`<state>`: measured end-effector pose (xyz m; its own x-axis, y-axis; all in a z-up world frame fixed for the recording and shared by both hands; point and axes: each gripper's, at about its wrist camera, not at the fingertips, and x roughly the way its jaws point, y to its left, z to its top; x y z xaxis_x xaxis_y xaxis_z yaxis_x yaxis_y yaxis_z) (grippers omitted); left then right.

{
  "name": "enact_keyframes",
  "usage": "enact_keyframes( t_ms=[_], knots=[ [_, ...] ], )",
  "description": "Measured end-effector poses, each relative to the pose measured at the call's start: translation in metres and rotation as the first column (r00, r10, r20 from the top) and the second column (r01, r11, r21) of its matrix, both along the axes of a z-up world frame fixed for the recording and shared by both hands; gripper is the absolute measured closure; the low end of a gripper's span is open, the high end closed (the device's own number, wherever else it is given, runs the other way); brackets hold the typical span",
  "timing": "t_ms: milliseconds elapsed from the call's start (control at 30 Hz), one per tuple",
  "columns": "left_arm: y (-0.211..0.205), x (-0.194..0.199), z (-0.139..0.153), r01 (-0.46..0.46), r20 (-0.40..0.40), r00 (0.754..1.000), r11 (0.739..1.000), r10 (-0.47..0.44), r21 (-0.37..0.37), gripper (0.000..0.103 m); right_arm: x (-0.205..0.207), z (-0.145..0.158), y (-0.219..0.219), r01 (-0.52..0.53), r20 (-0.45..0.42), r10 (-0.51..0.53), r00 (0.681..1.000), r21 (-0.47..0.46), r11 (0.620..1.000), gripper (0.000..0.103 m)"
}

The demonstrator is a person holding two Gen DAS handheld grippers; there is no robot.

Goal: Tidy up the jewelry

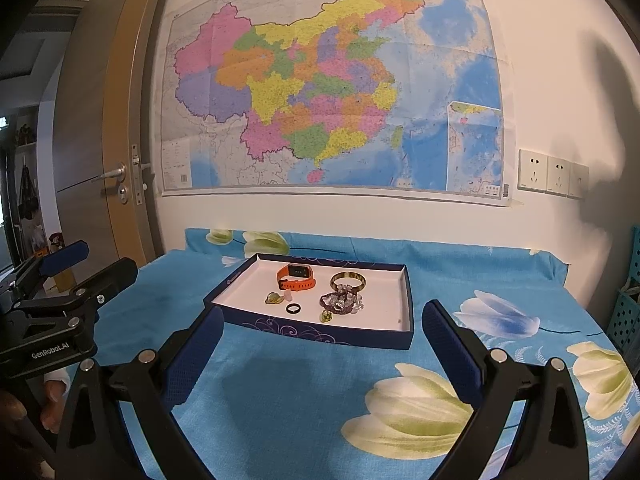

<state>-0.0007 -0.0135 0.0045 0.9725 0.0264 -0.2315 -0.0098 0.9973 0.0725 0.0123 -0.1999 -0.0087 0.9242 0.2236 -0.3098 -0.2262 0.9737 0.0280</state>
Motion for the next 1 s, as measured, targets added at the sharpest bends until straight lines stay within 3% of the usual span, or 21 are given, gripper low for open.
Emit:
enact_keyframes(
  t_ms=[1000],
  knots=[
    [-0.0002, -0.0012, -0.0012, -0.002, 0.000, 1.000, 1.000, 0.002, -0.003, 0.005, 0.0007, 0.0003, 0.0003, -0.001, -0.002, 0.001, 1.000, 0.003, 1.000, 0.007]
  ],
)
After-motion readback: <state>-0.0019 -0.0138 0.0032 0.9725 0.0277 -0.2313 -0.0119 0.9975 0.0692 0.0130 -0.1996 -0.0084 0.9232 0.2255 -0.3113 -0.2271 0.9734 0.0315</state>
